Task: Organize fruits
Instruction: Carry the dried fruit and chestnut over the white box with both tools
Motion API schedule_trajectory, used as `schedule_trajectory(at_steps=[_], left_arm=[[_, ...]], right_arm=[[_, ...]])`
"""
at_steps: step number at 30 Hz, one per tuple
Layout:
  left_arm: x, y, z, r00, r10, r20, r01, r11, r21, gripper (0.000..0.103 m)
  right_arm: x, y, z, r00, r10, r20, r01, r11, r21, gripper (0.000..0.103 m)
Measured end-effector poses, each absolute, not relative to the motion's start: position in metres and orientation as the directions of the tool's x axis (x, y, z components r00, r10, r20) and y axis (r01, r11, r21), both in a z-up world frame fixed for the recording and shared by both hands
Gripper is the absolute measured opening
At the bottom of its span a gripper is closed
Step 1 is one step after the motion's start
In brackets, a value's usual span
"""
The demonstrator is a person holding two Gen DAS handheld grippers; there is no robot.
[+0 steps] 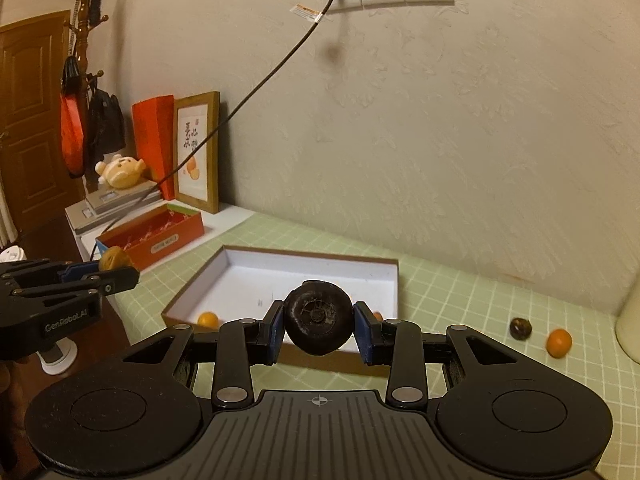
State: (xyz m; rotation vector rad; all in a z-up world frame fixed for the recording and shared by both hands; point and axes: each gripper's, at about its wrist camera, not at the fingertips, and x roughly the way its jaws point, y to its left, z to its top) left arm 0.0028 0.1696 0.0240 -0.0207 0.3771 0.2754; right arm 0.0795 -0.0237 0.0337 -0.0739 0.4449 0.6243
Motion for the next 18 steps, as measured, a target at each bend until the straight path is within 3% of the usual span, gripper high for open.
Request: schedule_trajectory(at_steps=[18], left_arm=[[0.069, 0.206, 0.010, 0.879, 0.292, -0.376, -0.293, 0.954, 0.056, 0.013]], right_arm=[[0.167, 0.014, 0.018, 0.719, 0.538, -0.440, -0.562, 0.822, 0.087, 0.037]])
